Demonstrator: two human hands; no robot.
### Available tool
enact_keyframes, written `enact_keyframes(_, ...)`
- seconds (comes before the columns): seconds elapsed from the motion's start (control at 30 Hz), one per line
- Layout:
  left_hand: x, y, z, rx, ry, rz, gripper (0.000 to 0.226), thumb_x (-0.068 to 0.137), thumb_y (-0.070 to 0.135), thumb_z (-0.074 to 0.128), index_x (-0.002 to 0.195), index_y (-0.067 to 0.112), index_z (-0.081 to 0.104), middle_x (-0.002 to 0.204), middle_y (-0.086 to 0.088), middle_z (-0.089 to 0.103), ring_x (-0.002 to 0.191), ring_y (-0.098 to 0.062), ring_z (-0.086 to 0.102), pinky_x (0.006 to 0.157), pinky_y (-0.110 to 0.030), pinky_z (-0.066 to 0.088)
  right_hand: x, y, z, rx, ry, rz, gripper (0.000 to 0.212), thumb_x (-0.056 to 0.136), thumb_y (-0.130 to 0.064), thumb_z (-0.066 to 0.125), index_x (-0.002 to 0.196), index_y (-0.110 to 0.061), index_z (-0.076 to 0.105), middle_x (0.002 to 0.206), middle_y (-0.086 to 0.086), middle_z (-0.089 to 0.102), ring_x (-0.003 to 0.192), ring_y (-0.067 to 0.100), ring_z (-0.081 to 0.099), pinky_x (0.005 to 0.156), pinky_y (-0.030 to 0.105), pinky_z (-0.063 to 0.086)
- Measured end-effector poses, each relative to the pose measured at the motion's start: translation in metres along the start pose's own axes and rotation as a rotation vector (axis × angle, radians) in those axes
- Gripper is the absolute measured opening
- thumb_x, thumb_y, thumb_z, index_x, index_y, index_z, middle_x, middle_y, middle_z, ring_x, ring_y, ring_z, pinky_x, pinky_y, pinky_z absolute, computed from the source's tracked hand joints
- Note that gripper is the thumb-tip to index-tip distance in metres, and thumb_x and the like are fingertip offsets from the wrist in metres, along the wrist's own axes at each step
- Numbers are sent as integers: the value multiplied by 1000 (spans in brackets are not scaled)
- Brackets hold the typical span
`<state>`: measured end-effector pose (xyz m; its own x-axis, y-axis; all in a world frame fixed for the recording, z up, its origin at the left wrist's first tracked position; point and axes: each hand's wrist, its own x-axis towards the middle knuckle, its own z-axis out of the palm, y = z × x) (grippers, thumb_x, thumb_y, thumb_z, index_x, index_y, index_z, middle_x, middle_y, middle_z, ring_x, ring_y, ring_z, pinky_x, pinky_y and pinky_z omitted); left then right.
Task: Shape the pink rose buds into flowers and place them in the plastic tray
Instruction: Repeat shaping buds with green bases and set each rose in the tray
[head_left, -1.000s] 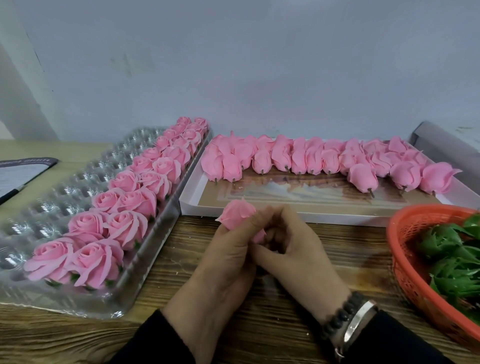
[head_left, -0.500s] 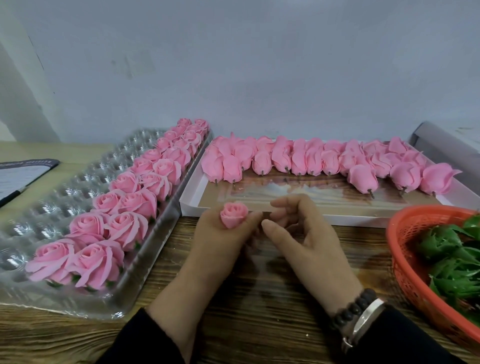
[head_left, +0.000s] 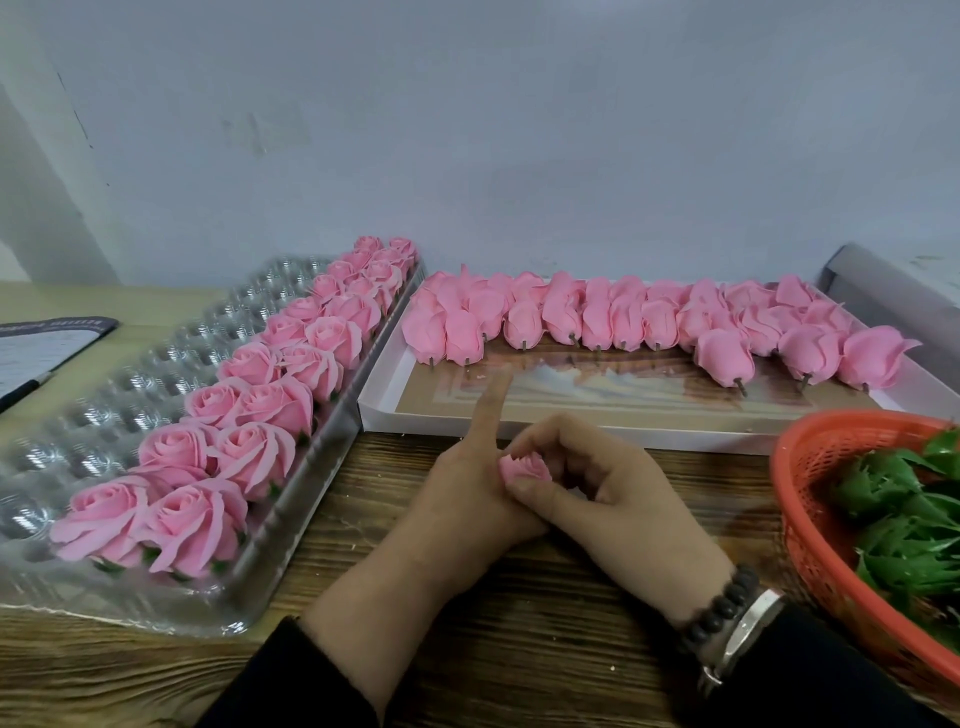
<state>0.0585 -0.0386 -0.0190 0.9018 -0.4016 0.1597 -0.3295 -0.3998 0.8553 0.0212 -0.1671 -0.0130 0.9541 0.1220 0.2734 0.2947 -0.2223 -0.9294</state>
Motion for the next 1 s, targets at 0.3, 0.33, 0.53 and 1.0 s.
enact_keyframes(0.3, -1, 0, -4, -177, 97, 94, 66, 55, 27, 78, 109, 34, 42, 107, 0, 55, 96, -8, 61, 81, -24, 51, 4, 14, -6, 263, 309, 98, 16, 82, -3, 64, 74, -17, 63, 61, -7, 55, 65, 16, 51, 66, 31, 45)
enact_keyframes(0.33, -1, 0, -4, -166, 92, 116, 55, 58, 27, 77, 102, 32, 45, 106, 1, 56, 95, -9, 61, 81, -29, 52, 4, 15, -6, 284, 324, 117, 16, 82, -5, 64, 73, -18, 64, 63, -3, 56, 67, 19, 51, 69, 35, 45)
enact_keyframes(0.53, 0, 1, -3, -315, 74, 108, 23, 68, 19, 71, 86, 13, 57, 91, -20, 62, 79, -29, 63, 75, -40, 53, 4, 16, -5, 340, 312, 151, 13, 83, -9, 62, 73, -17, 65, 60, -3, 60, 60, 9, 55, 62, 20, 47)
enact_keyframes(1.0, 3, -4, -8, -886, -32, -217, 17, 62, 15, 71, 74, 9, 63, 75, -12, 63, 58, -15, 61, 50, -20, 50, 1, 4, -12, 184, 80, 39, 30, 76, 4, 67, 93, -21, 67, 76, -1, 70, 70, 5, 64, 67, 15, 52)
